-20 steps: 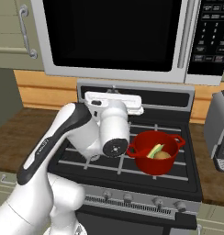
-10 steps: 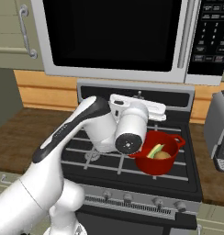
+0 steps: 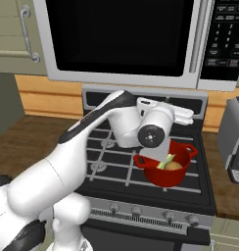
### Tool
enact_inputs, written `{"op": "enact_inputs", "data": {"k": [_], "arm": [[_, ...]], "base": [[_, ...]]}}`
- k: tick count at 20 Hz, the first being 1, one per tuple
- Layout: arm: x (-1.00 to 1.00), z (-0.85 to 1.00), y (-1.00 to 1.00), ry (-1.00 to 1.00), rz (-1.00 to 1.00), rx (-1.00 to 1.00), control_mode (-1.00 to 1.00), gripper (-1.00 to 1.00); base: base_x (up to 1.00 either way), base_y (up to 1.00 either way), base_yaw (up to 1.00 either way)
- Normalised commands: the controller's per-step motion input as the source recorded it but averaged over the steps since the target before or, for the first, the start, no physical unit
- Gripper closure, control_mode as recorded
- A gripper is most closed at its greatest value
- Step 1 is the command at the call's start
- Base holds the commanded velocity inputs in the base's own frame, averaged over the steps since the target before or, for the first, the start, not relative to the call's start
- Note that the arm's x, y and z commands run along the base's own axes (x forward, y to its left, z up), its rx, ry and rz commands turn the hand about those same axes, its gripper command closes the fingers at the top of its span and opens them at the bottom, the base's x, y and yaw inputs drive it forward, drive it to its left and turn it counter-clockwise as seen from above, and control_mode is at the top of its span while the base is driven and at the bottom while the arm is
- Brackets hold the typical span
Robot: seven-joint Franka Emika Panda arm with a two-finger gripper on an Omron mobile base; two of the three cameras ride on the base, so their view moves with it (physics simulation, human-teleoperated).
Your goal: Put the corn and potato in the pot. Retrieve the spatula and lightly stir the vegetables in the pot.
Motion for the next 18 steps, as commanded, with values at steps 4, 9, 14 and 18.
{"op": "enact_inputs", "data": {"k": [4, 9, 14, 18], "arm": [[0.42, -0.40, -0.25, 0.01, 0.00, 0.00, -1.00, 1.00], [0.26, -0.15, -0.26, 0.00, 0.01, 0.00, -1.00, 1.00], [0.22, -0.04, -0.32, 0.00, 0.10, 0.00, -1.00, 1.00], [0.04, -0.13, -0.42, 0.00, 0.26, 0.00, -1.00, 1.00]], "base": [[0.00, 0.00, 0.00], [0.00, 0.00, 0.00], [0.00, 0.00, 0.00], [0.00, 0.00, 0.00]]}}
